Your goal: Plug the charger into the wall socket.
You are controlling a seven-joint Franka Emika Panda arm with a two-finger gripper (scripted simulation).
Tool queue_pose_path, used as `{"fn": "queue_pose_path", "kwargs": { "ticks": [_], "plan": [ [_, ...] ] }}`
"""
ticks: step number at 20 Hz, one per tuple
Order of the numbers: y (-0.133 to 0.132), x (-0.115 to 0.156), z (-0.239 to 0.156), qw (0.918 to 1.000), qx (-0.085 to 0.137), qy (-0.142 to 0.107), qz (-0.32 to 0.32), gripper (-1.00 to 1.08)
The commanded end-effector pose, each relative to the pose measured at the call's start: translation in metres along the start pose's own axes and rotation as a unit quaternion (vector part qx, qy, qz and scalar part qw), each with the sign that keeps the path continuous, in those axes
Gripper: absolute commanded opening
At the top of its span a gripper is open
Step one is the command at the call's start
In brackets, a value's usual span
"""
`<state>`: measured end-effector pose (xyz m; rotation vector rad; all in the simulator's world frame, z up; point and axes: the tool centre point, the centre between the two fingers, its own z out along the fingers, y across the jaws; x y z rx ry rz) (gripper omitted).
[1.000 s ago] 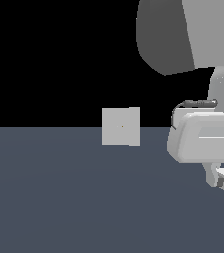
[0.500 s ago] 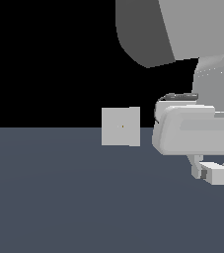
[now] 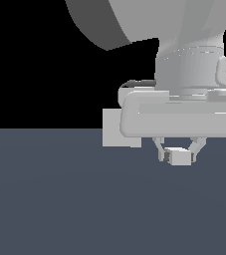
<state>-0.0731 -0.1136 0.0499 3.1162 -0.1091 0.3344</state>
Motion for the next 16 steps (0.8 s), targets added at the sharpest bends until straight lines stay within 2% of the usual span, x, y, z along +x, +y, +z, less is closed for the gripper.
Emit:
{"fn": "queue_pose_path", "kwargs": {
  "ticks": [1,9,16],
  "plan": [
    [-0.017,0.005,-0.007,1.0,-0.001,0.0,0.008,-1.0],
    [-0.066,0.022,-0.027,0.9996,-0.006,0.0,0.029,-1.0],
    [-0.093,0.033,-0.039,0.9991,-0.01,0.0,0.041,-1.0]
  ]
}}
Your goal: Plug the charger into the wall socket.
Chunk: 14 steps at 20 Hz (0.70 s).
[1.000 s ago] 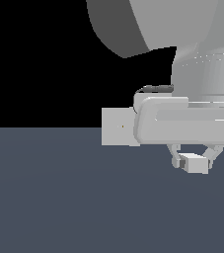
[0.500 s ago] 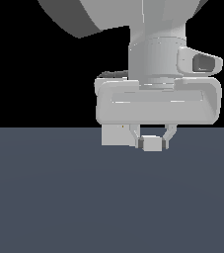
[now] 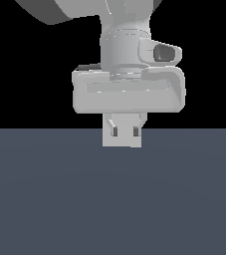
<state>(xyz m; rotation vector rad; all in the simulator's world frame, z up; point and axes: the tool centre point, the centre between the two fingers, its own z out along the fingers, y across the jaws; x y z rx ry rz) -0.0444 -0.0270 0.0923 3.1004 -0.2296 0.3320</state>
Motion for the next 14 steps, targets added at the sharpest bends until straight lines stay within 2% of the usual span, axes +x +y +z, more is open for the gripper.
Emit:
{"fn": "queue_pose_path", "kwargs": {
  "ticks": [1,7,14],
  "plan": [
    [-0.008,0.003,-0.003,1.0,-0.001,0.0,0.004,-1.0],
    [-0.017,0.006,-0.007,1.0,-0.002,-0.001,0.008,-1.0],
    [-0.016,0.006,-0.007,1.0,-0.002,-0.001,0.008,-1.0]
  ]
}}
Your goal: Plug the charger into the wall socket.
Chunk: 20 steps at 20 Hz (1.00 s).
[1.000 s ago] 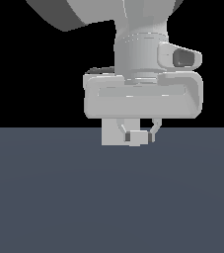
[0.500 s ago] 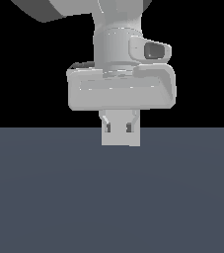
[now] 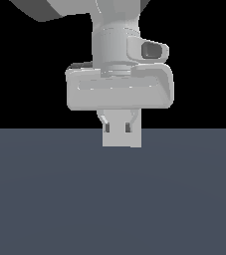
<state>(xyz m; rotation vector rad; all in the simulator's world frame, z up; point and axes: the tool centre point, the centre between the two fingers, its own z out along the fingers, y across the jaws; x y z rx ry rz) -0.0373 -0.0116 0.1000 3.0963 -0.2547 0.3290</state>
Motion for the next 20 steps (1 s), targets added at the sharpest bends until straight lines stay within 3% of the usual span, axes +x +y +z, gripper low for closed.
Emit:
{"fn": "queue_pose_path", "kwargs": {
  "ticks": [1,9,20],
  "plan": [
    [0.0,0.0,0.0,1.0,0.0,0.0,0.0,-1.0],
    [0.0,0.007,0.001,1.0,0.0,0.0,0.0,-1.0],
    [0.001,0.042,0.009,1.0,0.0,0.0,0.0,-1.0]
  ]
}}
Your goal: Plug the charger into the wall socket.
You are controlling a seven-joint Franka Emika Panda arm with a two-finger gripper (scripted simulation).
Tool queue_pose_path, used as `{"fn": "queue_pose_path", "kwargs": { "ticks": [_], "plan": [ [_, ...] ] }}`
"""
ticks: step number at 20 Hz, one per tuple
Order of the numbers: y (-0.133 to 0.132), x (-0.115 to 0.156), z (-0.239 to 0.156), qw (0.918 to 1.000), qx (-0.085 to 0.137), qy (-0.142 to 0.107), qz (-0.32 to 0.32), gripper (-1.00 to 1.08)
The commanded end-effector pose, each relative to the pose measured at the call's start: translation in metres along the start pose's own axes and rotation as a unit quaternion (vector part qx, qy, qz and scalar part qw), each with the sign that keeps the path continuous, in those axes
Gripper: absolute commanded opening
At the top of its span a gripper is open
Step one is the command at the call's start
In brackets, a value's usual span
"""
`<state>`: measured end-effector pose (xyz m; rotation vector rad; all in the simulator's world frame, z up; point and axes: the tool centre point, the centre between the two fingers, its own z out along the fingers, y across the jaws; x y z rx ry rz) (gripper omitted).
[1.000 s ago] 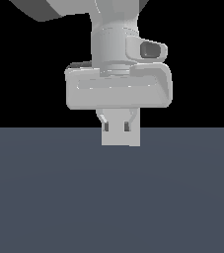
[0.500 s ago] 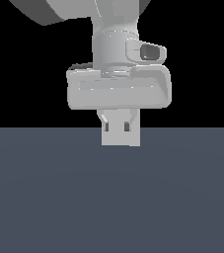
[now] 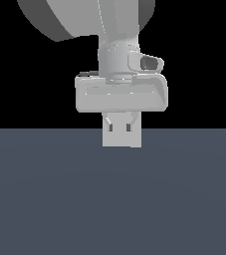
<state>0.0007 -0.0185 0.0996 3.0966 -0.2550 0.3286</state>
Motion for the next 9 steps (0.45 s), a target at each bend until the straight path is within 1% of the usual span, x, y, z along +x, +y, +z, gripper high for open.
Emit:
{"fn": "queue_pose_path", "kwargs": {
  "ticks": [1,9],
  "plan": [
    [-0.0001,0.0067,0.0013,1.0,0.0,0.0,0.0,-1.0],
    [-0.0003,0.0114,0.0023,1.0,0.0,0.0,0.0,-1.0]
  ]
}}
